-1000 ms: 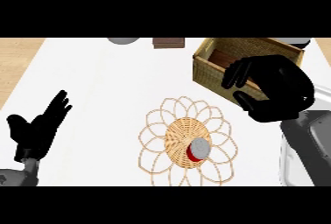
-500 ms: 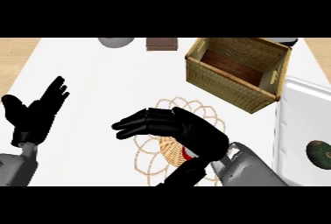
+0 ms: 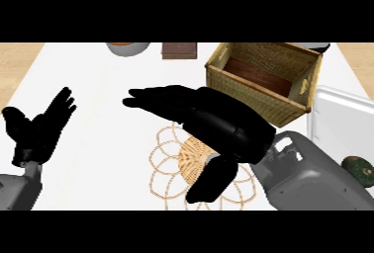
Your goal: Pick the can from the placemat and place it in the basket
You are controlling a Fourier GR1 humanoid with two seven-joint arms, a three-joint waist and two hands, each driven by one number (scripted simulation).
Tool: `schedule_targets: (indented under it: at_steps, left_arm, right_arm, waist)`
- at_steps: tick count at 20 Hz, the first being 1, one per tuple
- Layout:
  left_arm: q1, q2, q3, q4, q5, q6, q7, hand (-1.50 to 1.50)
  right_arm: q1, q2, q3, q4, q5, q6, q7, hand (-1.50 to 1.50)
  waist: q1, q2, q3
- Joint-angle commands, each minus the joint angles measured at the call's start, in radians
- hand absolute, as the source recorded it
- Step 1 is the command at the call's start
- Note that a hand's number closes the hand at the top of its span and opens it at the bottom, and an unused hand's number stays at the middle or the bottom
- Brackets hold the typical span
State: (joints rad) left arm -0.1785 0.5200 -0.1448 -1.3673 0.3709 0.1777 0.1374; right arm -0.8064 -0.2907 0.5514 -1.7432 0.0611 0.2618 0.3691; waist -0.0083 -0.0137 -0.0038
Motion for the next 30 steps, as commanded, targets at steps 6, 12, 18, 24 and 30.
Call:
schedule_targets:
  at_steps: [6, 12, 18, 24, 30]
  left_arm:
    - [0.022, 0.010, 0.031, 0.011, 0.005, -0.045, -0.024, 0.00]
    - [-0.016, -0.038, 0.009, 0.010, -0.035, 0.001, 0.002, 0.00]
    - [-0.044, -0.005, 0.053, -0.025, -0.017, -0.051, 0.069, 0.00]
    - [-0.041, -0.047, 0.064, 0.047, -0.062, -0.044, 0.005, 0.00]
    - [-0.062, -0.087, 0.068, 0.043, -0.088, -0.048, 0.021, 0.00]
  right_arm:
    - [-0.261, -0.161, -0.147, 0.116, -0.113, 0.308, 0.319, -1.50]
    - [-0.329, -0.230, -0.234, 0.209, -0.391, 0.580, 0.395, -1.50]
    - [-0.205, -0.271, -0.317, 0.204, -0.476, 0.628, 0.341, -1.50]
    - [0.051, -0.281, -0.420, 0.065, -0.384, 0.574, 0.190, -1.50]
    - [0.238, -0.186, -0.397, -0.060, -0.219, 0.574, 0.087, -1.50]
  waist:
    - [0.014, 0.011, 0.002]
    - [0.004, 0.010, 0.003]
    - [0.007, 0.011, 0.004]
    - [-0.002, 0.015, 0.005]
    - [0.003, 0.015, 0.005]
